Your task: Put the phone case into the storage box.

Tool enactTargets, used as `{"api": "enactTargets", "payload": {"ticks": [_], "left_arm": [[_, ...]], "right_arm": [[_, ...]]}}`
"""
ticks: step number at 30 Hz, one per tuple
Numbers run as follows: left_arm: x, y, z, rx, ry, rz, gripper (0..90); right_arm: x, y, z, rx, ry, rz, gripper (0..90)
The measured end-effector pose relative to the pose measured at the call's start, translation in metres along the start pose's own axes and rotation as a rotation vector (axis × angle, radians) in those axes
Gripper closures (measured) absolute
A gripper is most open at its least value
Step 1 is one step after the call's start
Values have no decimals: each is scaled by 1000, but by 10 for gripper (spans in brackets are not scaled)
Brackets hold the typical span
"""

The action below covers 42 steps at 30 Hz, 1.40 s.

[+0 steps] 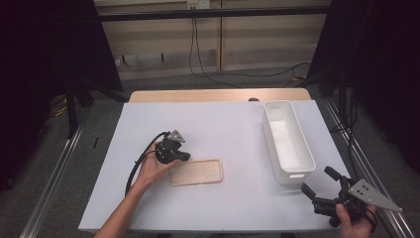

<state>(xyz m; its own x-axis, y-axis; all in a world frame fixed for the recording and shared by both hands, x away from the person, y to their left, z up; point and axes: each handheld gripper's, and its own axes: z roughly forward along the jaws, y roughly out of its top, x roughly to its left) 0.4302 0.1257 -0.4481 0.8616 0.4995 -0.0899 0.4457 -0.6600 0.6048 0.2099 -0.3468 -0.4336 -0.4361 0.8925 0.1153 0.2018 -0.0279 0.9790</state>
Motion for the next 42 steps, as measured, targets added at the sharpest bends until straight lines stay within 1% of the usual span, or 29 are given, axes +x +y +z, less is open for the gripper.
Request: {"api": "enactTargets", "payload": {"ticks": [2, 3, 7, 11, 15, 21, 22, 24, 28, 31, 34, 35, 37, 38, 39, 40, 42], "left_arm": [[-1, -1, -1, 6, 1, 4, 900], [-2, -1, -1, 5, 0, -3, 900], [-4, -3, -4, 17, 2, -4, 900], [-5, -6, -5, 7, 1, -19, 900], [-6, -12, -9, -4, -10, -17, 900], [-9, -14, -10, -7, -3, -17, 900], [-9, -14, -11, -3, -4, -9, 900], [-11, -17, -12, -16, -3, -14, 900], [-10, -18, -13, -15, -10, -14, 900], [-10, -19, -13, -29, -13, -28, 900], [-9, -20, -14, -41, -5, -25, 897], [-9, -21, -15, -61, 8, -32, 890], [-8, -21, -17, -69, 10, -36, 878], [-6, -21, -20, -91, 22, -48, 864], [-6, -21, -20, -91, 22, -48, 858], [-5, -21, -23, -110, 18, -62, 846], [-6, -22, -24, -114, 17, -65, 820]], "right_arm": [[0, 0, 0, -1, 0, 0, 1], [0, 0, 0, 0, 0, 0, 2], [1, 0, 0, 3, 3, 1, 2], [0, 0, 0, 0, 1, -1, 2], [0, 0, 0, 3, 0, 3, 1], [1, 0, 0, 5, 4, -2, 2], [1, 0, 0, 3, 3, -2, 1], [0, 0, 1, 5, 2, -1, 1], [0, 0, 1, 7, 1, 0, 1], [1, 0, 1, 6, 1, -1, 1], [1, 0, 0, 5, 0, -2, 1], [1, 0, 0, 5, -1, -1, 1], [1, 0, 0, 6, 1, -3, 2], [1, 0, 0, 5, 2, -3, 1], [1, 0, 0, 5, 2, -3, 1], [0, 0, 0, 4, 1, -1, 1], [0, 0, 0, 3, 0, -1, 2]]}}
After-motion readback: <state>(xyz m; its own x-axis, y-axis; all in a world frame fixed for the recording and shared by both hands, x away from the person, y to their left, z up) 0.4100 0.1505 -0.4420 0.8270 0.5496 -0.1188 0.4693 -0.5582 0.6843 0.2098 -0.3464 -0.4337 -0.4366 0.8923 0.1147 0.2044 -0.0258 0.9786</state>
